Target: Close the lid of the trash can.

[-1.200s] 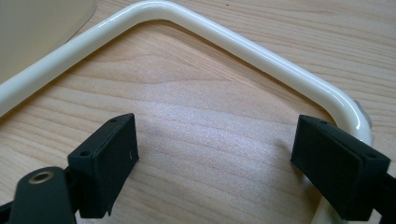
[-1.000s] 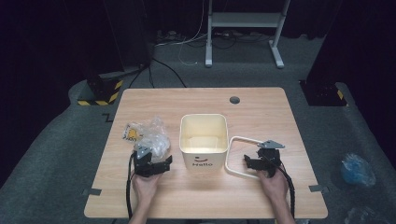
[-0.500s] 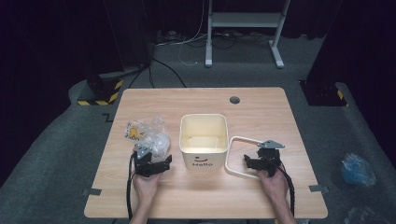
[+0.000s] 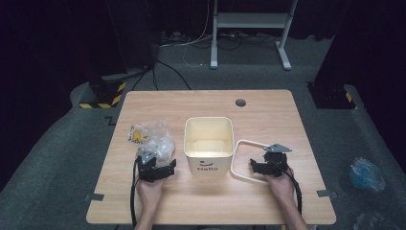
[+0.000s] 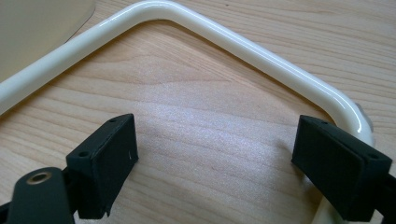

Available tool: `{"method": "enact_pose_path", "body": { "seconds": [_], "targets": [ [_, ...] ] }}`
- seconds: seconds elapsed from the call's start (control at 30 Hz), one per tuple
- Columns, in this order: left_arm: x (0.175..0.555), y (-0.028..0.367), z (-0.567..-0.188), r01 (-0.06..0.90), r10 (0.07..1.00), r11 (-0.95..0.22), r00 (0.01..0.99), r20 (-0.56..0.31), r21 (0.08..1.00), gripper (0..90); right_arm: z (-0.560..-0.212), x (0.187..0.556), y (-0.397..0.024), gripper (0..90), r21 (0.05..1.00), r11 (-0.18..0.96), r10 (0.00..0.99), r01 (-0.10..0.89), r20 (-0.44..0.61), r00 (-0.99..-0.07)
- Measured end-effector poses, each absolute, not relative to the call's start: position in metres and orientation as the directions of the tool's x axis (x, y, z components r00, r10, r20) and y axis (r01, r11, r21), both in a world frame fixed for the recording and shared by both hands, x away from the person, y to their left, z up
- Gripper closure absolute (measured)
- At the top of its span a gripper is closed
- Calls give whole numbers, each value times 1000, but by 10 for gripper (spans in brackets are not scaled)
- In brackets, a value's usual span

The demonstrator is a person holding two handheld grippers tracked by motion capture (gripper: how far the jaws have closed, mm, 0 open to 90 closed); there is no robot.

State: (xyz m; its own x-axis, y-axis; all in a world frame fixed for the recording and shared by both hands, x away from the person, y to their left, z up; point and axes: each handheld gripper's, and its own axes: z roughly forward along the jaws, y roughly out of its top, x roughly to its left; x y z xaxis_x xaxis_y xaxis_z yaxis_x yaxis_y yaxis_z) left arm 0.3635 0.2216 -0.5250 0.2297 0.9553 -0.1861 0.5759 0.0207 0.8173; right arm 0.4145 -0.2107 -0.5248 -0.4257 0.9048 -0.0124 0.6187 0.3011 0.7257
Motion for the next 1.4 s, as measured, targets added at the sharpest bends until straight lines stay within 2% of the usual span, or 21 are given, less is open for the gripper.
{"method": "enact_pose_path", "body": {
  "seconds": [0.17,0.3,0.57,1.03,1.4],
  "targets": [
    [363,223,-525,572,955,23,230,-187,820,82,-521,414,-213,192,709,308,899,635,0,-437],
    [364,224,-525,576,955,37,220,-199,816,92,-516,414,-220,209,724,262,900,639,55,-432],
    [364,224,-525,577,955,47,214,-207,815,109,-502,417,-232,238,750,232,913,620,51,-405],
    [365,224,-525,577,956,55,204,-209,815,127,-503,425,-253,456,766,169,944,620,55,-325],
    [365,224,-525,577,957,52,203,-205,815,136,-512,434,-261,579,748,153,955,646,55,-291]
  ]
}}
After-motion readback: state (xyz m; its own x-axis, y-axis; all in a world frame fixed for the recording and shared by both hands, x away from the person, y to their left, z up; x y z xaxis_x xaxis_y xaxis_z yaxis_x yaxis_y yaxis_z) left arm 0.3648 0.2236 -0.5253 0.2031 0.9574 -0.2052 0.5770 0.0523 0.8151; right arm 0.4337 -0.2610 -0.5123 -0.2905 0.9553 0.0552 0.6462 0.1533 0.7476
